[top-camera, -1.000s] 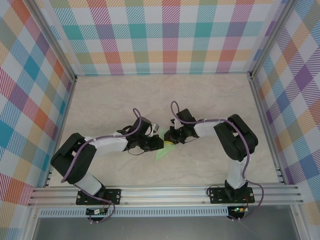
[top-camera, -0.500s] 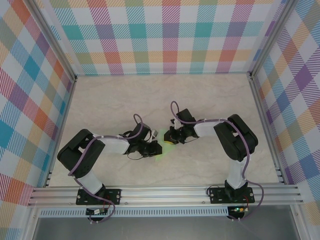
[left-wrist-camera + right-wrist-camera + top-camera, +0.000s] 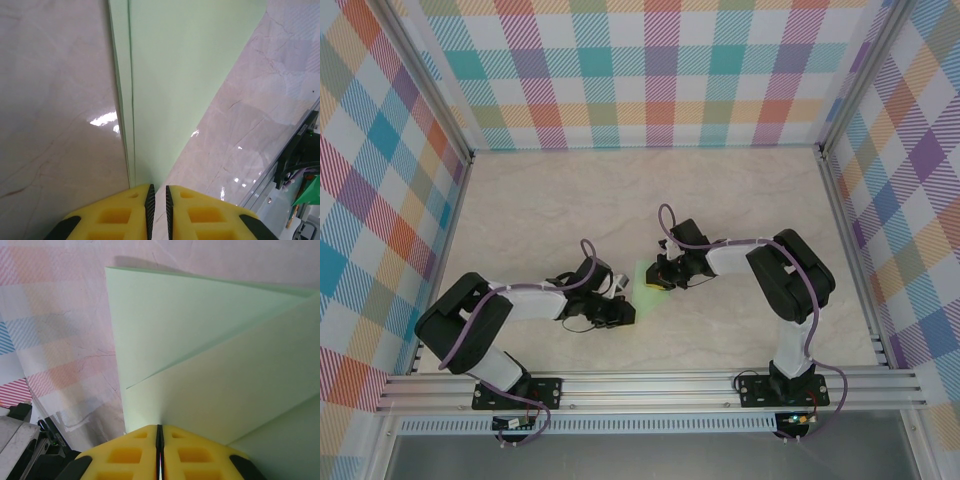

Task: Fold a paper plane with a square sheet of paper (pick it up from the middle)
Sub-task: Fourth fold the wing at the center of the table.

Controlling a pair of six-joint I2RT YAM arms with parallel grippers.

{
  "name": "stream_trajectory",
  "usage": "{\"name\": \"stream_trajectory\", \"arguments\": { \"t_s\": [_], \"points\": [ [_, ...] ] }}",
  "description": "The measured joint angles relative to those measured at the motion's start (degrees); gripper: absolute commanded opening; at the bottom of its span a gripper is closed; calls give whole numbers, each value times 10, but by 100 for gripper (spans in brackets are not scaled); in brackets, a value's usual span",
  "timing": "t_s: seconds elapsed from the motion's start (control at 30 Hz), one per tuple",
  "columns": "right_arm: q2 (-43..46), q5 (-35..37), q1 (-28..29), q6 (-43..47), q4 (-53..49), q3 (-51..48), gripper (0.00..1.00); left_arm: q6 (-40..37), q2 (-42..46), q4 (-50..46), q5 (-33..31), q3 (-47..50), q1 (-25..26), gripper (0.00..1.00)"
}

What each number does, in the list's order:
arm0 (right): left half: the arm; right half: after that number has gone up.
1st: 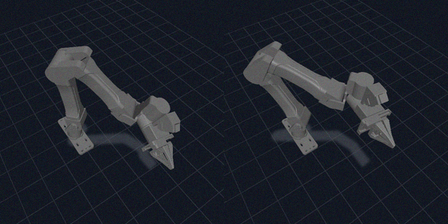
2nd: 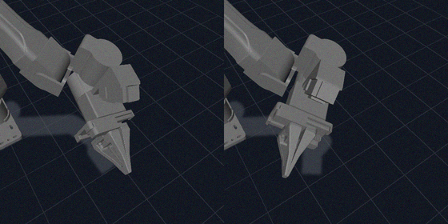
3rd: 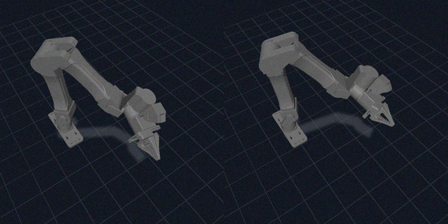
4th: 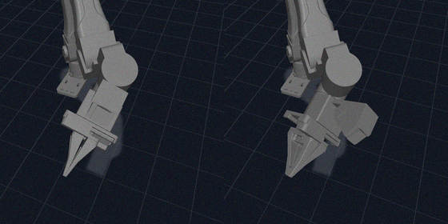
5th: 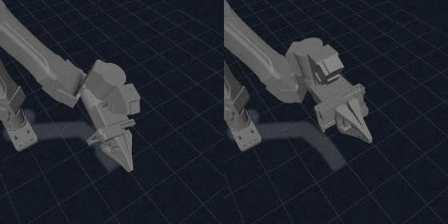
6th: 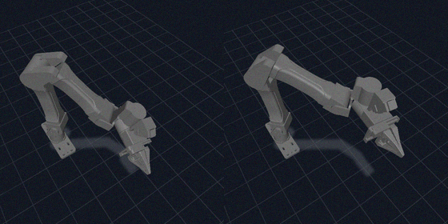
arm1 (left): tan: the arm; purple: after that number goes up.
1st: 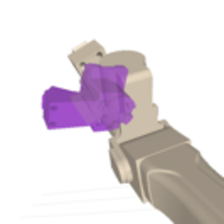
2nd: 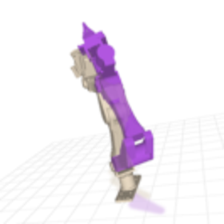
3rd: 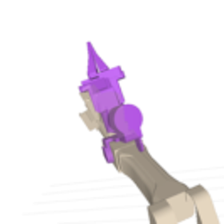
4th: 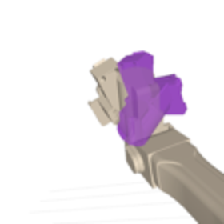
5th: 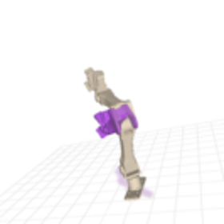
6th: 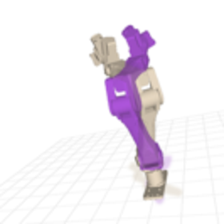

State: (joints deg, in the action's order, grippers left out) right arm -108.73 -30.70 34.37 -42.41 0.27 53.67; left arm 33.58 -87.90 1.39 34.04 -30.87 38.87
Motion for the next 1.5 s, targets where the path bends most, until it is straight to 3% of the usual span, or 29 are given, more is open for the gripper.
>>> {"name": "stream_trajectory", "arguments": {
  "t_s": [0.27, 0.37, 0.5, 0.7, 0.87, 1.07, 1.5],
  "points": [
    [0, -3, 0, 0, 0, 1, 14, -4, 53, -80, -10, 13, 0, 17],
    [1, -2, 0, -2, -14, 9, 16, -3, 106, -117, -36, 11, 0, 22],
    [16, 29, 0, 5, -72, 34, 29, -4, 145, -147, -70, -36, -4, 24],
    [125, 96, -2, 10, -127, 32, 43, -7, 114, -148, -100, -115, -5, 24],
    [204, 130, -3, -20, -123, -41, 46, -16, 61, -149, -115, -132, -5, 26],
    [205, 131, -3, -55, -116, -108, 46, -17, 17, -148, -122, -138, -5, 31],
    [155, 139, -7, -62, -94, -61, 46, -22, -13, -148, -138, -158, -5, 35]
  ]
}}
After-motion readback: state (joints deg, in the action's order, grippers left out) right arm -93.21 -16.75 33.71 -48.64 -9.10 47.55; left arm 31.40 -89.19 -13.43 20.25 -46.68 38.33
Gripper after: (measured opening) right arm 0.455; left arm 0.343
